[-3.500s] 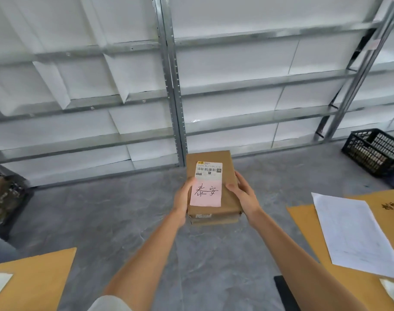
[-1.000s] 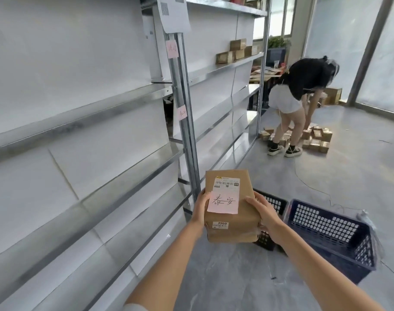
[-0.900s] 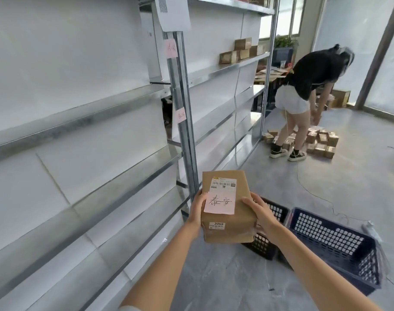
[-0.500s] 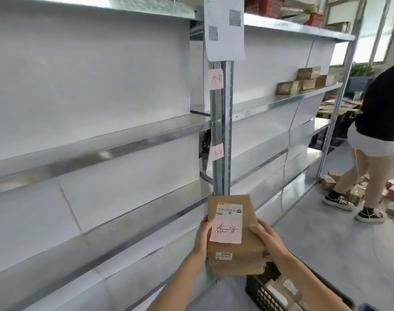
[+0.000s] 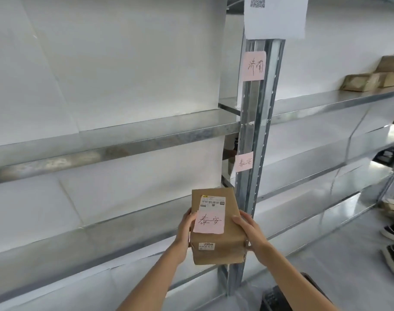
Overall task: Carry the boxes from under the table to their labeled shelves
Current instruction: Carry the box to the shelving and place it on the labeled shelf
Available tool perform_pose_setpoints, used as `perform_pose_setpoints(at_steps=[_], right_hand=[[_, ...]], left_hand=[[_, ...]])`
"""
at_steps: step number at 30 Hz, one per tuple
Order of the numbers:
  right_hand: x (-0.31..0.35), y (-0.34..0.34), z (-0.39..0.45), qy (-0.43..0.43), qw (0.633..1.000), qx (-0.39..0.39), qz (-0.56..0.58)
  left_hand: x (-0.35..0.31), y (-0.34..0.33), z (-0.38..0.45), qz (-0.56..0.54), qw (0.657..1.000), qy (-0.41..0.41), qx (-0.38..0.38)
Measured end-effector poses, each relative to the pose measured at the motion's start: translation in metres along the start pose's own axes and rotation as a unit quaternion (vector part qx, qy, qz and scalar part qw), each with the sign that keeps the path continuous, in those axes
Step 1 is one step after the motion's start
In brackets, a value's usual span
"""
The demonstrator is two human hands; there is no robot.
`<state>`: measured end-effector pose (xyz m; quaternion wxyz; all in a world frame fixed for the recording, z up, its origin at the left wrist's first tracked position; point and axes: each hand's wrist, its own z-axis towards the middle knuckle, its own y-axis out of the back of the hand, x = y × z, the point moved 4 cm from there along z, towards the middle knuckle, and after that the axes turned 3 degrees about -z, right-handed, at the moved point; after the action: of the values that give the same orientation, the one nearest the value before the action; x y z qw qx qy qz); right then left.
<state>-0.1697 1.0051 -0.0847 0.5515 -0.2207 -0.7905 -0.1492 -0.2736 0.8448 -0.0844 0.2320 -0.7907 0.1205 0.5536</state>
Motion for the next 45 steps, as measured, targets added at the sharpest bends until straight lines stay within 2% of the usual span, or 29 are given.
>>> perform_pose_setpoints(at_steps=[6,11,17,20,23,27,33,36,45], right_hand=[[0.015,0.001,0.057,-0.008,0.997,0.075,-0.022],[0.029,-0.001,0.101,-0.008,0.989,0.142,-0.04],[0.017,-0.007,0.116,-0.055,0.98,0.189,-0.017],[0.012,-0.017,0.114,-0.056,0.98,0.193,-0.004],[0.012,-0.032,0.115,-0.064,0.982,0.173,0.032],[0.017,-0.038,0.134,-0.085,0.989,0.11,0.05],[0.023,-0.039,0.167,-0.1,0.985,0.137,0.025],[0.024,-0.04,0.186,-0.11,0.983,0.144,-0.011],[0.036,-0.045,0.235,-0.047,0.996,0.041,-0.061]], left_hand=[[-0.009,-0.002,0.022,0.004,0.997,-0.009,-0.079],[-0.01,0.0,0.038,-0.063,0.984,-0.019,-0.163],[0.005,0.007,0.052,-0.158,0.92,-0.009,-0.357],[0.011,0.002,0.061,-0.172,0.9,-0.009,-0.4],[0.013,-0.007,0.071,-0.161,0.9,-0.023,-0.405],[0.012,-0.008,0.074,-0.152,0.915,-0.048,-0.37],[0.006,0.023,0.077,-0.145,0.911,-0.037,-0.384],[0.007,0.038,0.083,-0.114,0.929,-0.018,-0.351],[0.019,0.042,0.12,-0.041,0.95,-0.035,-0.307]])
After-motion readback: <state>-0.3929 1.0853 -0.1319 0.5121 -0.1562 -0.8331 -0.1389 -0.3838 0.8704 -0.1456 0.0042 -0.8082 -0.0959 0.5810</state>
